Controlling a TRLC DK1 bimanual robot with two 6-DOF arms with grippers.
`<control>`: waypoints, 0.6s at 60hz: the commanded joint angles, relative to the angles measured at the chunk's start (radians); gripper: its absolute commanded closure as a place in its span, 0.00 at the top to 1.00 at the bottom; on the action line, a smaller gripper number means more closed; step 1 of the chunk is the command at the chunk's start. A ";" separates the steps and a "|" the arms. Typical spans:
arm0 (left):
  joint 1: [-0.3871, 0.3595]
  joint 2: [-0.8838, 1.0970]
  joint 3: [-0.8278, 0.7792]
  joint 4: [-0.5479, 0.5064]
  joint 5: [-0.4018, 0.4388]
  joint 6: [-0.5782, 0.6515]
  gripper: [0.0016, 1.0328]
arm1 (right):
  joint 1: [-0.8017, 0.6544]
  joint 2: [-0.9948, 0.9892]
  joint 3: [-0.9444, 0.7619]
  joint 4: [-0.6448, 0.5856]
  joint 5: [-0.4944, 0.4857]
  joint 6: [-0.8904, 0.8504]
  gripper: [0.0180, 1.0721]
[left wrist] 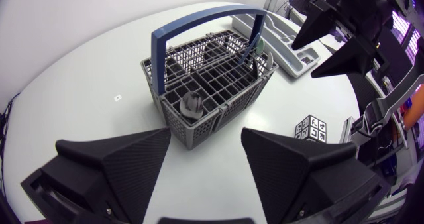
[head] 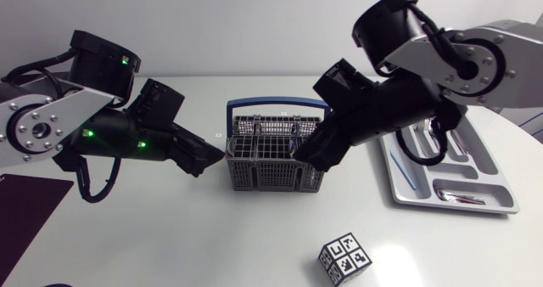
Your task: Transfer all utensils from the basket to the drawer tray.
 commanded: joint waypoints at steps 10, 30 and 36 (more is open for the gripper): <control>0.034 -0.045 -0.090 0.063 0.068 0.079 0.72 | 0.066 0.146 0.145 -0.005 -0.010 0.172 0.69; 0.122 -0.066 -0.206 0.227 0.186 0.142 0.72 | 0.128 0.337 0.282 0.010 -0.015 0.314 0.69; 0.138 -0.048 -0.238 0.287 0.191 0.159 0.72 | 0.128 0.378 0.319 0.018 -0.027 0.337 0.69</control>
